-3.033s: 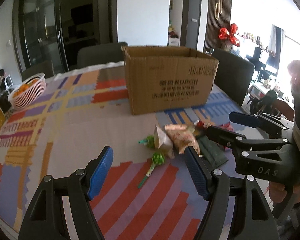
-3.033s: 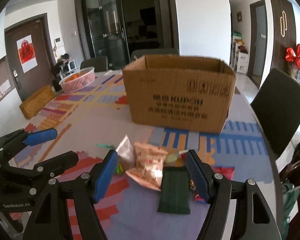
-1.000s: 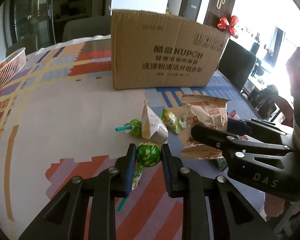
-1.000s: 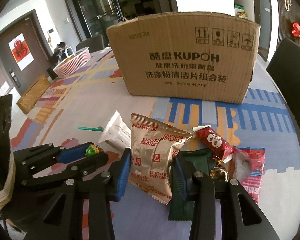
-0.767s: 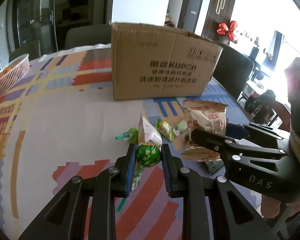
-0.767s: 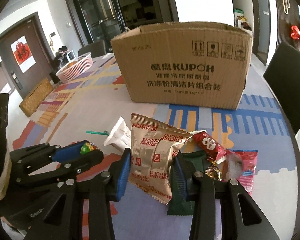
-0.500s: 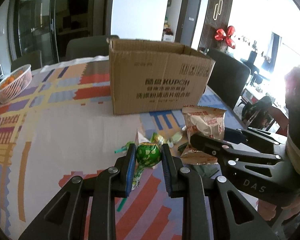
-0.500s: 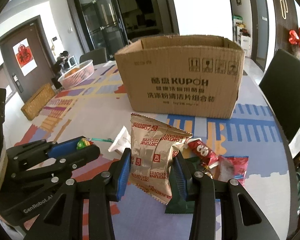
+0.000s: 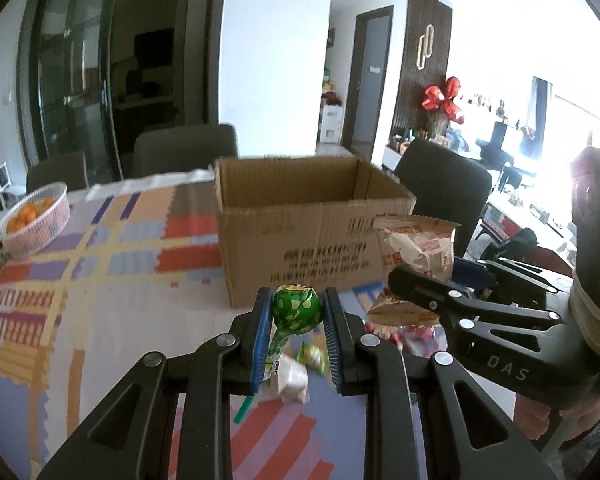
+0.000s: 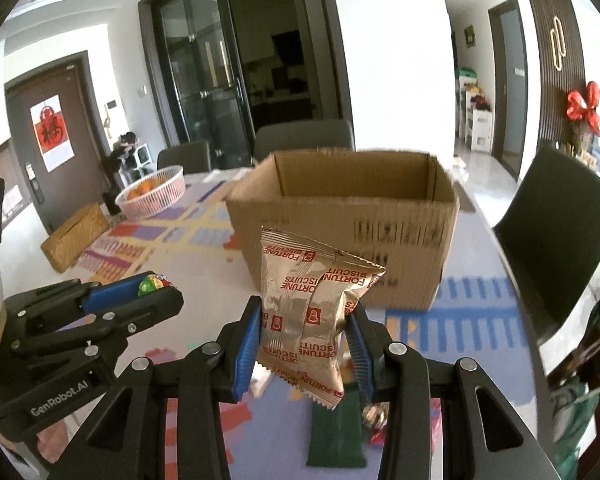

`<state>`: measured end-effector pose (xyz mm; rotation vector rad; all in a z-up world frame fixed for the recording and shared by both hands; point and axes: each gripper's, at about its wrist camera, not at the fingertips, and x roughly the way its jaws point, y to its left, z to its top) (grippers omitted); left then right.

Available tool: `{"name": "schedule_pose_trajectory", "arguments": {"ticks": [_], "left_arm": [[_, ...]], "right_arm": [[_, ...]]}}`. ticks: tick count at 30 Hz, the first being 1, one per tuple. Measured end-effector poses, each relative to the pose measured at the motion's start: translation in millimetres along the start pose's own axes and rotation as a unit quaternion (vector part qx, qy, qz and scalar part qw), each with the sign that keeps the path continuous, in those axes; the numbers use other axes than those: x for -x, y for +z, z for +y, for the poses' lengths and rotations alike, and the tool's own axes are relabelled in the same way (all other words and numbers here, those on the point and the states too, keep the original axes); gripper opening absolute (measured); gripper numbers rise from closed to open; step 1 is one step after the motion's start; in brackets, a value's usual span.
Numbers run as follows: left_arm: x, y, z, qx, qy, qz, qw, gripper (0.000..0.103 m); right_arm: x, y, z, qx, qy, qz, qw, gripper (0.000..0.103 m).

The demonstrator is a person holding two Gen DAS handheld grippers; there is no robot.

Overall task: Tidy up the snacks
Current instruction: 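Lift both snacks into the cardboard box and open both tools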

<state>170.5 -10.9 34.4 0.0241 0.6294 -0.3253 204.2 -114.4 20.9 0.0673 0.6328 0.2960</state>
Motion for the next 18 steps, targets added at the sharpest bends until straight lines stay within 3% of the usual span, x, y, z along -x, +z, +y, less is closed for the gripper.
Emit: {"name": "schedule_pose_trajectory", "arguments": {"ticks": [18], "left_arm": [[-24,86,6,-0.020,0.005,-0.020,0.9996,0.026]], "right_arm": [[-3,85,-9,0.033,-0.025,-0.048,0.998,0.042]]}}
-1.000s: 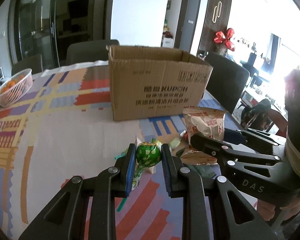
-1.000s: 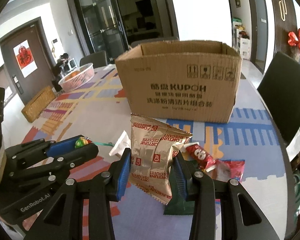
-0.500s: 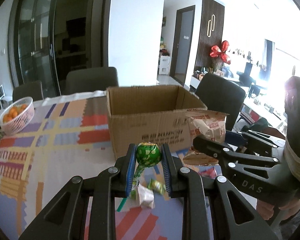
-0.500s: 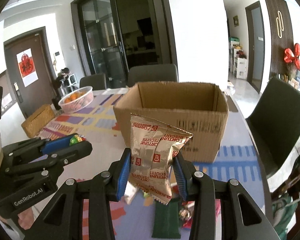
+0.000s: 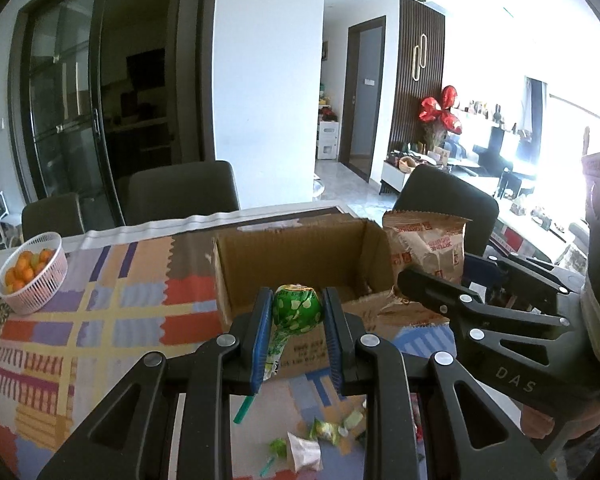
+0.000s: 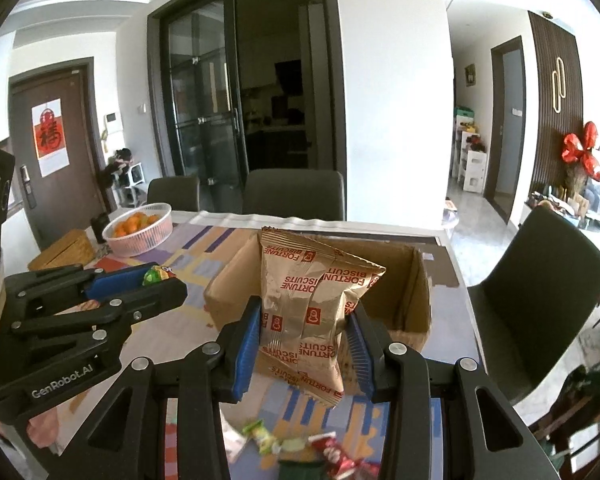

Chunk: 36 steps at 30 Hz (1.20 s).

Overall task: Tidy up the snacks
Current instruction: 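Lift both snacks into the cardboard box and open both tools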

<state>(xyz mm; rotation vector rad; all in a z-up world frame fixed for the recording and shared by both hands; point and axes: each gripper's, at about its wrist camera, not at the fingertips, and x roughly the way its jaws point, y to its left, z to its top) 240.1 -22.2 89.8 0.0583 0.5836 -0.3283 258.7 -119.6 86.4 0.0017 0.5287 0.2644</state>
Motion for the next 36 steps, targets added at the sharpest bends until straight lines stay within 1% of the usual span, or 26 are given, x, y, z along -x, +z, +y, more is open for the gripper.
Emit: {"name": "schedule_pose_trajectory", "arguments": {"ticks": [10,16,23,31,33,35,36], "left_arm": [[-33,30,4,-0.007,-0.002,0.018,0.9998,0.026],[-62,46,15,0.015,-0.015,0.035,0.9992,0.026],[-92,50,16,0.005,0.005,0.052,0.9986,0.026],[-121,44,20,0.007,0.014,0.079,0.9968,0.026],[-124,41,21,0.012,0.022,0.083,0.9962,0.029],[-124,40,23,0.014,0.023,0.086,0.9959,0.050],[-121,38,23,0.014,0.026,0.082,0.9962,0.052]], "right_arm": [[-31,30,-23,-0.001,-0.010,0.028,1.000,0.042],[-55,43,-37,0.003,-0.021,0.048,0.999,0.042],[-81,41,-49,0.001,-0.030,0.073,0.997,0.042],[-100,36,-59,0.003,-0.044,0.094,0.995,0.042],[-103,34,-60,0.005,-0.046,0.097,0.994,0.042],[-104,33,-59,0.007,-0.050,0.095,0.994,0.043],[-105,33,-58,0.006,-0.054,0.094,0.994,0.046]]}}
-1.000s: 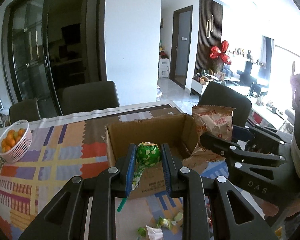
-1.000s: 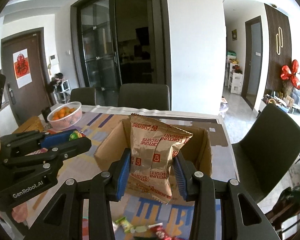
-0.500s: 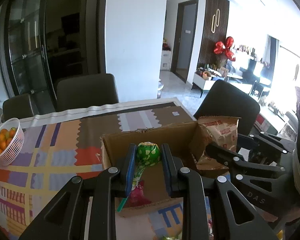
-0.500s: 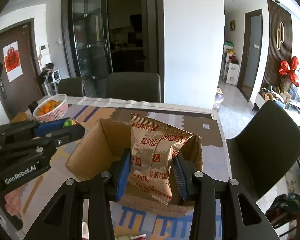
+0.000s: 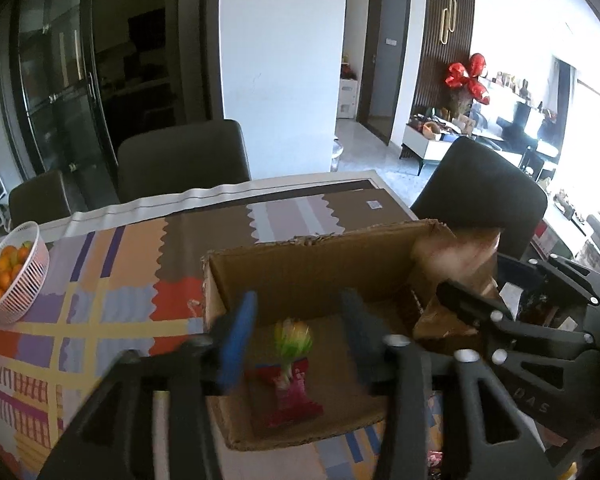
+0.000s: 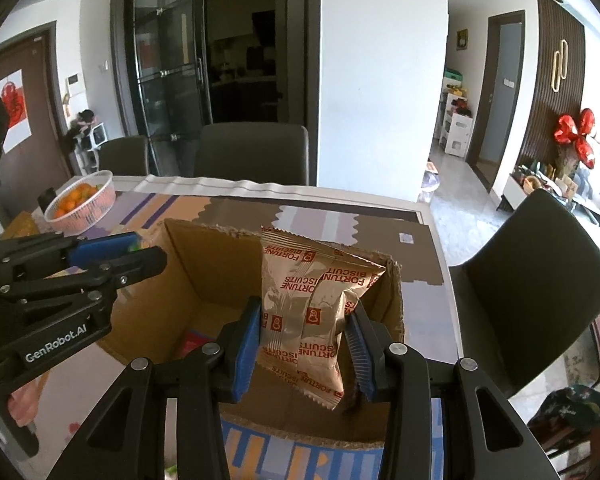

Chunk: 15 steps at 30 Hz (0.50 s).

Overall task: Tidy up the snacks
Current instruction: 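Lift both snacks into the cardboard box and open both tools, then withdraw both tools from the box back toward the remaining snacks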

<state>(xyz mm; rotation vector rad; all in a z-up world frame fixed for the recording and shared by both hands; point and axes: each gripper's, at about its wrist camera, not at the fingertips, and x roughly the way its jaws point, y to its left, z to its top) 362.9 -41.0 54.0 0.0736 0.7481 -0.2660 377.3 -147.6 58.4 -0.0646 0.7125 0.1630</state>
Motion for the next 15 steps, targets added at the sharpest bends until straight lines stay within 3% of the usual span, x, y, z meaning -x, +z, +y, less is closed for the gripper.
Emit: {"name": "schedule_pose_trajectory", "arguments": {"ticks": [2,8,15], "left_arm": [[5,-3,1,-0.006,0.011,-0.006,0.9999,0.053],[28,-15,-1,-0.022,0.032,-0.020,0.9990,0.056],[62,-33,-2,-0.026,0.020,-0.042,0.9986,0.056]], "right_arm": [[-1,-1,2,-0.001,-0.009,0.001,1.000,0.066],[13,-9,5,-0.001,-0.015,-0.010,1.000,0.067],[40,-19,14,0.007,0.000,-0.029,1.000,0.067]]}}
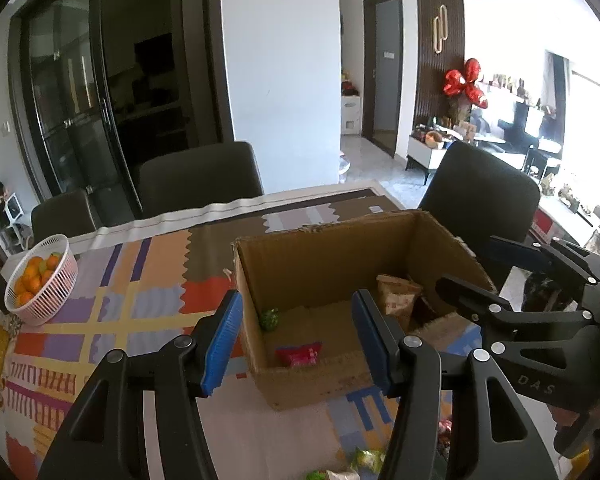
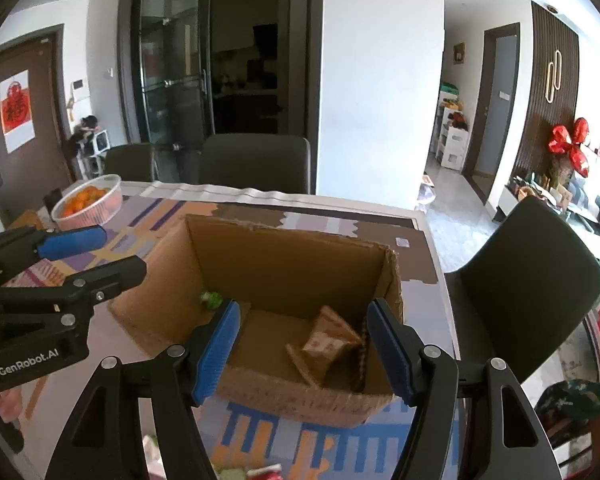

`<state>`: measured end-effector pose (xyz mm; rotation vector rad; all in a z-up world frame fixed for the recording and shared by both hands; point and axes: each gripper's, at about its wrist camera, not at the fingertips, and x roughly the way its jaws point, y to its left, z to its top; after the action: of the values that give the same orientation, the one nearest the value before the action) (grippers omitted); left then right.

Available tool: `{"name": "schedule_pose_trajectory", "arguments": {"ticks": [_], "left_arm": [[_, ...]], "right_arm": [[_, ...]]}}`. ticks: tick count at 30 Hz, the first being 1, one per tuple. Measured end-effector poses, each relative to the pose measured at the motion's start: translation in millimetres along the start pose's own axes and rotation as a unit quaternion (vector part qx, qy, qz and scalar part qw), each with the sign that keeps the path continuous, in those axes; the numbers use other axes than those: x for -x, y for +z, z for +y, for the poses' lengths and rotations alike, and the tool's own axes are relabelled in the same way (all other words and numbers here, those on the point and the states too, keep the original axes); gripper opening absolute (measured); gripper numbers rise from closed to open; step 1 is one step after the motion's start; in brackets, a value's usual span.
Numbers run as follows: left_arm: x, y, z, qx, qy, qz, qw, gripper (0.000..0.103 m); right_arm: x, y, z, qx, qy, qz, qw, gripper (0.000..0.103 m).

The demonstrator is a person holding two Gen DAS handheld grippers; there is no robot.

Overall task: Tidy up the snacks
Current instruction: 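Withdraw both tools from the box back toward the remaining snacks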

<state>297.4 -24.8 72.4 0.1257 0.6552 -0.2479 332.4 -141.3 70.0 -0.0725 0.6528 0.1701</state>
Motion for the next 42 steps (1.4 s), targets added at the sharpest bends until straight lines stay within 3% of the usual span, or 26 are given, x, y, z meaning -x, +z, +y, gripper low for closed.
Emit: {"name": "schedule_pose_trajectory", "arguments": {"ticks": [6,19,27,42], "left_arm": [[30,-18,-3,-0.003,-0.003,-0.021,0.9998,0.056],[73,-68,-19,-0.010,0.000,-0.026,0.9996,0.056],[88,-103,-26,-0.007,-0.005,-0.016,0.9998,0.056],[106,-168,-31,0.005,0.029,-0.030,0.9991,0.056]], "right_arm": [[27,-14,10,0.005,0.008,-0.017,1.000,0.067],[65,-55,29,0.013,0.021,-0.032,0.999,0.067],[79,-85,31,-0.003,0.029,-0.021,0.999,0.067],[88,-137,42,-0.012,0.006,-0.006,1.000,0.067]]}}
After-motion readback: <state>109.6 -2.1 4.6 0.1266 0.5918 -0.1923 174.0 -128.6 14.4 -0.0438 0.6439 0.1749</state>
